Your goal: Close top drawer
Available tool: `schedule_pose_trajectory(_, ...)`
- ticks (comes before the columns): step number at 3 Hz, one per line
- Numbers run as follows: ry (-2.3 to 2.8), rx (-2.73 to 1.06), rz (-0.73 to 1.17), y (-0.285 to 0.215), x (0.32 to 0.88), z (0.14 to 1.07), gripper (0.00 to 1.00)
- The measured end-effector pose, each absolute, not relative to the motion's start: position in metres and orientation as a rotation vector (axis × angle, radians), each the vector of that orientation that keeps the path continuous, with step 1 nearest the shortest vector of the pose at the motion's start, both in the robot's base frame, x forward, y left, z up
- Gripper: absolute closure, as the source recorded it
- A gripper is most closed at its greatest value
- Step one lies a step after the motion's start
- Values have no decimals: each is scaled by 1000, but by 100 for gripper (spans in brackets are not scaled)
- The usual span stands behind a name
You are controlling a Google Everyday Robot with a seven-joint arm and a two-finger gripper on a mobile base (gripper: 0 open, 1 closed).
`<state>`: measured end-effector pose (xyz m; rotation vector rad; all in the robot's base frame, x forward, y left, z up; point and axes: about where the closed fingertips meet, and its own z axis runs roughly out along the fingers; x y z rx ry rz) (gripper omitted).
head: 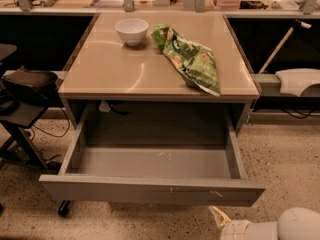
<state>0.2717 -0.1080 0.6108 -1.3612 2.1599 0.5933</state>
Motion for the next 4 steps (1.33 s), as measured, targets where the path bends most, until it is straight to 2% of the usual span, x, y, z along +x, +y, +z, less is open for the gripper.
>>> schedule_pose_trajectory(1,2165,-1403,580,-98,313,601,0)
schedule_pose_trajectory(2,2165,-1403,580,-99,312,601,0)
schedule_pose_trajectory(3,2156,-1408,519,-95,347,610,0)
schedule_pose_trajectory(4,2156,-1408,518,-95,347,610,0)
